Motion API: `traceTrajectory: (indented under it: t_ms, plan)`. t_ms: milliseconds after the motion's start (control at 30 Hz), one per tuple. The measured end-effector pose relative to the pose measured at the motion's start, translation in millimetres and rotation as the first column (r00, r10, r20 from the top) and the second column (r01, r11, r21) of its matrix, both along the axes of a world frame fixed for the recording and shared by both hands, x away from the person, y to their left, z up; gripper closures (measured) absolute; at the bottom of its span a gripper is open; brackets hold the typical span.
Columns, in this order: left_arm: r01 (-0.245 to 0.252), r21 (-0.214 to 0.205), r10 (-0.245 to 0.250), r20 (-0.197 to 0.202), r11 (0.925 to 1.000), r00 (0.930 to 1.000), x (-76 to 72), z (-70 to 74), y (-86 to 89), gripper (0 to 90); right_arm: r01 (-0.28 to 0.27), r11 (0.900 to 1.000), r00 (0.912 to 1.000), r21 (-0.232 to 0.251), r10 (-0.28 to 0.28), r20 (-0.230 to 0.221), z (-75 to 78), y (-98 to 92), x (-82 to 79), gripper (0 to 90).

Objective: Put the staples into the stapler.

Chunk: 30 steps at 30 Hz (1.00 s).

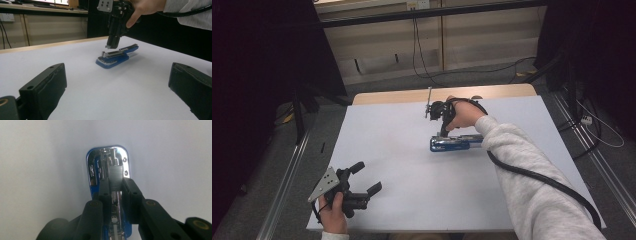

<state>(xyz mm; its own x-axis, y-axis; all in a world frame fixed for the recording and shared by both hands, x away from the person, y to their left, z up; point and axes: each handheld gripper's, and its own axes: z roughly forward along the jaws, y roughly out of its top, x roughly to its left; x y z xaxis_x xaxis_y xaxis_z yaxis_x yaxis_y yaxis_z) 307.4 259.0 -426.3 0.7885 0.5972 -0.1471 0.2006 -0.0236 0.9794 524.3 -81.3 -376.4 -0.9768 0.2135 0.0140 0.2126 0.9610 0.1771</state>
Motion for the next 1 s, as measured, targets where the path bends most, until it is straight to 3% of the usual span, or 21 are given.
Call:
traceTrajectory:
  t_ms: [733, 1000]
  plan:
    - [0.004, 0.003, -0.004, -0.001, 1.0000, 1.0000, 0.1, 0.0, -0.5, 1.7, 0.012, 0.9977, 0.9999, 0.067, -0.011, -0.012, -8.9, -5.8, -3.5, 78.6]
    - [0.004, 0.005, -0.004, 0.003, 1.0000, 1.0000, 0.4, -0.2, -1.0, 1.7, 0.010, 0.9977, 0.9999, 0.068, -0.010, -0.006, -12.3, -7.5, -4.3, 78.6]
